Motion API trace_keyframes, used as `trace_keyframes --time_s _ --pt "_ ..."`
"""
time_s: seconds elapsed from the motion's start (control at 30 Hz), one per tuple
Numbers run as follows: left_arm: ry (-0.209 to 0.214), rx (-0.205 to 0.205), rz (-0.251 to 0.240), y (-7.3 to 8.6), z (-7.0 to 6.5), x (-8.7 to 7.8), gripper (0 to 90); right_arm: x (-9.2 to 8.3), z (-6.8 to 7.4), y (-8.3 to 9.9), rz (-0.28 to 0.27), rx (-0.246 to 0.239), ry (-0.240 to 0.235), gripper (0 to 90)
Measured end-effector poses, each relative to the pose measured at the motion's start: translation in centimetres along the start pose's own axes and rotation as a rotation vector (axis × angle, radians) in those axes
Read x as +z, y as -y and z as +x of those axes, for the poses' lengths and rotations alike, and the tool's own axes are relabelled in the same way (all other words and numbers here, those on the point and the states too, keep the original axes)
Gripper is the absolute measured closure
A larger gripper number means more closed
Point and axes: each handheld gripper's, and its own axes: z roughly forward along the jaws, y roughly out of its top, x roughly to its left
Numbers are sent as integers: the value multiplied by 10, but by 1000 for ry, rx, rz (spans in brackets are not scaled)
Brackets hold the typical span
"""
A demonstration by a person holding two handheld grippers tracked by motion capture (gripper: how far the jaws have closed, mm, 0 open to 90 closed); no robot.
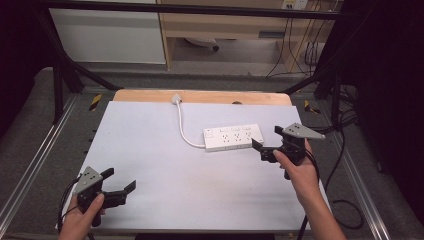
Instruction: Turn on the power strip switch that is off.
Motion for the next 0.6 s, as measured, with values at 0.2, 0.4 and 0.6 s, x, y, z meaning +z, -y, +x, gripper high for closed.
trace_keyframes --time_s 0.2,0.4,0.6 --pt "0 -1 1 0 0 0 59 8 -1 -3 8 6 -1 20" --pt "-2 3 2 0 1 0 58 19 0 -6 8 14 0 22" --pt "-2 3 3 1 1 0 58 26 0 -10 11 19 5 27"
